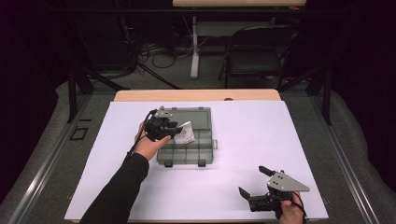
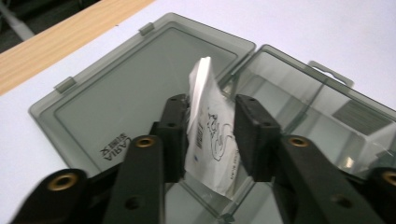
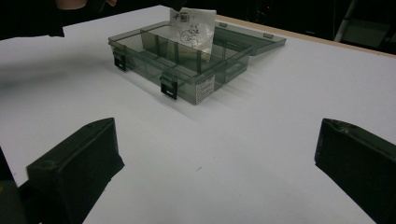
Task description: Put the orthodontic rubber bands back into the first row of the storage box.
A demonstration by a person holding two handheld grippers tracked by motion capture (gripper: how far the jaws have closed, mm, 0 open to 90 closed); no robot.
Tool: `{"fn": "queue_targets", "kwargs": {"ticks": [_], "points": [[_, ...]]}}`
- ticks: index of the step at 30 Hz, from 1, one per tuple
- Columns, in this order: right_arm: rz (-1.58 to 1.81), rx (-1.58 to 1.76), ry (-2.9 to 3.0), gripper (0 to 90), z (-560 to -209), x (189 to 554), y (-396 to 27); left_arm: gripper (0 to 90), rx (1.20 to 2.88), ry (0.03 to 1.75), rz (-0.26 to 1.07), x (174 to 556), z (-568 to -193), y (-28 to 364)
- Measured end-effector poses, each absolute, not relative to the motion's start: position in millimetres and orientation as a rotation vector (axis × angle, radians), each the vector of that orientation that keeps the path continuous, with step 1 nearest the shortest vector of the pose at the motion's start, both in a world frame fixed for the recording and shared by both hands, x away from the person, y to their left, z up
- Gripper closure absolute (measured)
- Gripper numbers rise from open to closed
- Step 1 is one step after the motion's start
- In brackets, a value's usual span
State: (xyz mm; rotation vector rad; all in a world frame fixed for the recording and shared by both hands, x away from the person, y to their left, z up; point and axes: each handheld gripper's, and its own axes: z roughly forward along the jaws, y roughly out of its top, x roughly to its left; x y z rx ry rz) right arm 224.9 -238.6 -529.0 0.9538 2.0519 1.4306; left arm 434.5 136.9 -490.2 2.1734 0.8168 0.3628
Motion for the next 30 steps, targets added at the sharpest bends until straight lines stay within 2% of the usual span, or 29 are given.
{"fn": "queue_targets", "kwargs": {"ticks": [3,6,21,24,30], "points": [[1.430,0.952,2.051,0.0,-529.1,225.1,-238.7,53.1,2.167,0.852,0.384,435.1,-490.2,138.5],[1.431,0.954,2.051,0.0,-529.1,224.9,-238.5,49.0,2.129,0.888,0.398,435.7,-492.3,142.7],[1.431,0.954,2.047,0.0,-529.4,225.2,-238.2,44.4,2.060,0.959,0.462,429.6,-484.3,154.9],[1.431,0.953,2.048,0.0,-529.3,225.0,-238.1,44.2,2.014,0.986,0.431,426.8,-482.5,159.5],[1.430,0.954,2.048,0.0,-529.4,225.2,-237.9,37.8,1.967,1.021,0.386,420.3,-478.2,171.5]]}}
